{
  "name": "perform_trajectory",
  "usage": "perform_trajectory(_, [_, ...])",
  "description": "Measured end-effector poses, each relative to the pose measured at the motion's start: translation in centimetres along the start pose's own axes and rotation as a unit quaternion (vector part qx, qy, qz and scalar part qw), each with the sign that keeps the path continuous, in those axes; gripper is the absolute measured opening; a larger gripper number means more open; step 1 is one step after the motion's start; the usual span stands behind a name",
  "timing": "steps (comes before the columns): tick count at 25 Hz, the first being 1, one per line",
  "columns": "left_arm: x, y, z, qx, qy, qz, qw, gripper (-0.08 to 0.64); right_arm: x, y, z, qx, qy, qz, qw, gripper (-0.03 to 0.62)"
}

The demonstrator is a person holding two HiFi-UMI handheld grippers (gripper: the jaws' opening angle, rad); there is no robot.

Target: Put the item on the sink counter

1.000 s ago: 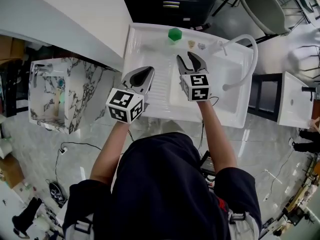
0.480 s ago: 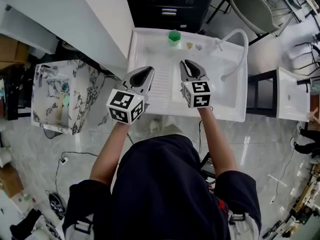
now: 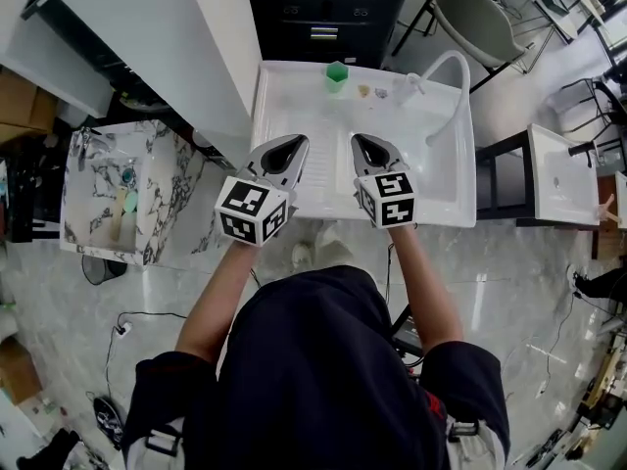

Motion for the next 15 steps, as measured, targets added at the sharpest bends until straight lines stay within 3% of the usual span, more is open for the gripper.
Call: perform_trajectory(15, [-1.6,1.7,3.7,0.018,-0.022,0.022,0.9994,0.017,-5.6,2.6,-3.0,0.013,0.024,0.073,0.997,0.034])
Point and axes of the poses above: the fingertips, and each gripper's own axes: x forward along the fingers, z to its right, y out of its top, the point moved 7 cm from there along -x, backward along the fingers, and after that the axes turned 14 degrees about y, right-handed, at the moved point
